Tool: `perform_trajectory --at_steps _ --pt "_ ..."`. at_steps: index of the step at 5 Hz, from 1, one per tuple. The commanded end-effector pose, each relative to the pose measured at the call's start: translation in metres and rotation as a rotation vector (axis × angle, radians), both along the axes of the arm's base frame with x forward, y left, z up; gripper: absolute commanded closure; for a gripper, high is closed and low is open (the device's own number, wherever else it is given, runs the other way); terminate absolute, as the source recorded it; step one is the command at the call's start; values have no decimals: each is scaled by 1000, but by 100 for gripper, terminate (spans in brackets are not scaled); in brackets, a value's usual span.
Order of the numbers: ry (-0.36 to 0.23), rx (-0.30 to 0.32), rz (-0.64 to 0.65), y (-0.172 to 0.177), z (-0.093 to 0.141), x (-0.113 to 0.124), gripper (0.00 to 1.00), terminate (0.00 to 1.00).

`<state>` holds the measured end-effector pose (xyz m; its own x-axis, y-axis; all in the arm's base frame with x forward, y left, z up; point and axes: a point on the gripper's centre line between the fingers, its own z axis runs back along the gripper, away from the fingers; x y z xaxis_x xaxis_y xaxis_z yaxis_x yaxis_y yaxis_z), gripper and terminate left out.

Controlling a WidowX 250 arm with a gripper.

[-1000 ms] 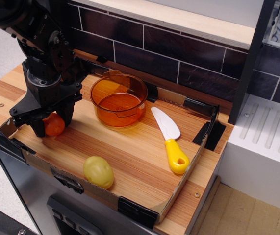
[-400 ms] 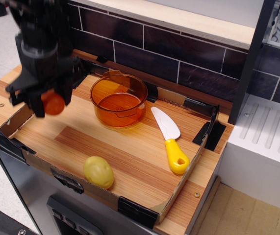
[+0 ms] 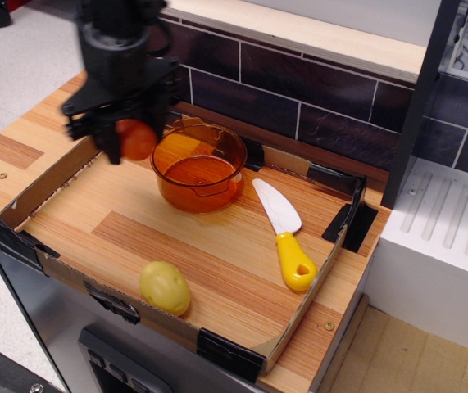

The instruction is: Put carrot in pot

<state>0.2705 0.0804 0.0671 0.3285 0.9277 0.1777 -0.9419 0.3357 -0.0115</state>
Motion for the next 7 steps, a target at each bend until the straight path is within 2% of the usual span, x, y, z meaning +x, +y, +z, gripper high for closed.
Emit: perform_trajectory --at_steps 1,3,4,5,7 --pt "-50 30 17 -24 -1 31 100 0" --pt "-42 63 20 -31 -14 44 100 0" --pt "-32 85 8 -33 -18 48 0 0" --pt "-32 78 19 -32 -14 48 0 0" --pt "-62 31 29 -31 28 41 0 0"
